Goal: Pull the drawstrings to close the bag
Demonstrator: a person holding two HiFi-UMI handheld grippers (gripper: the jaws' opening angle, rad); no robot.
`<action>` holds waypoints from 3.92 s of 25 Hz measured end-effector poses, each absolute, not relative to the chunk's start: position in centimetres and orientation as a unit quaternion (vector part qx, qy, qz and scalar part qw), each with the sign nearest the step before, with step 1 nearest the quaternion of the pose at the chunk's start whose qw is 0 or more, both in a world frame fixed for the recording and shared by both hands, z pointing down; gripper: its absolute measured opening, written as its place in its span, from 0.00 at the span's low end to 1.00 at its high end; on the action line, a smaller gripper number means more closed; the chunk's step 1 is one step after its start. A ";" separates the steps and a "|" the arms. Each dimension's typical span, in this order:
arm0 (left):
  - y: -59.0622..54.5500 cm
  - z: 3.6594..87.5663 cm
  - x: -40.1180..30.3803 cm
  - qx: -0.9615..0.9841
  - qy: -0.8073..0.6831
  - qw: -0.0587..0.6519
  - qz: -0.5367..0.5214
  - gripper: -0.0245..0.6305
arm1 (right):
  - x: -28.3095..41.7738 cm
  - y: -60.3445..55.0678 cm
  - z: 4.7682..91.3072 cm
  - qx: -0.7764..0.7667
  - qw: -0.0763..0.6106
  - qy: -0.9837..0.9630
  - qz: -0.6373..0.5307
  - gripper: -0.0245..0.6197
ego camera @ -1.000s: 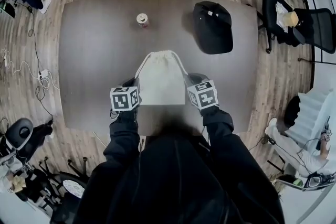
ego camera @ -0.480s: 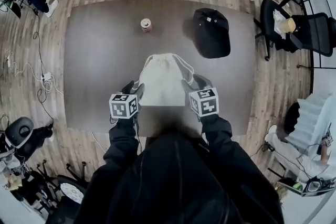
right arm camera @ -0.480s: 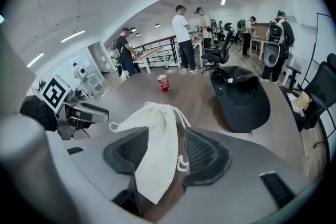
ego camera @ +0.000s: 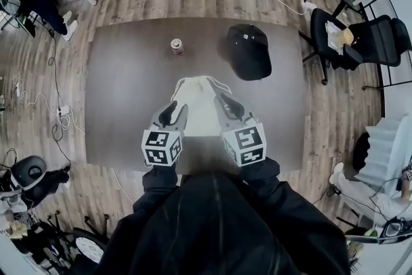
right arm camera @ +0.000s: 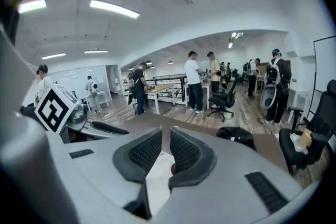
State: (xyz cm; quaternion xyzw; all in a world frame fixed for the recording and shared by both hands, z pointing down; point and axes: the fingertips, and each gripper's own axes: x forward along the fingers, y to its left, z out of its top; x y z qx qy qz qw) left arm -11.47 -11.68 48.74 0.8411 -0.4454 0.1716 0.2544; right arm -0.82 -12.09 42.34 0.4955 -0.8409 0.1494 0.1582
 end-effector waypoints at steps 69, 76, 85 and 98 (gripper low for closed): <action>-8.3 32.0 -3.9 0.849 -0.508 0.102 0.101 0.09 | 2.5 -7.3 29.1 0.492 0.058 -0.868 0.032 0.07; -8.6 31.7 -3.3 0.853 -0.502 0.099 0.102 0.09 | 3.1 -7.5 28.7 0.498 0.056 -0.865 0.030 0.07; -8.9 32.1 -3.1 0.852 -0.503 0.102 0.104 0.09 | 3.2 -7.9 28.9 0.492 0.051 -0.868 0.033 0.07; -9.3 32.3 -4.2 0.850 -0.505 0.107 0.103 0.09 | 2.1 -8.3 28.8 0.499 0.058 -0.864 0.014 0.07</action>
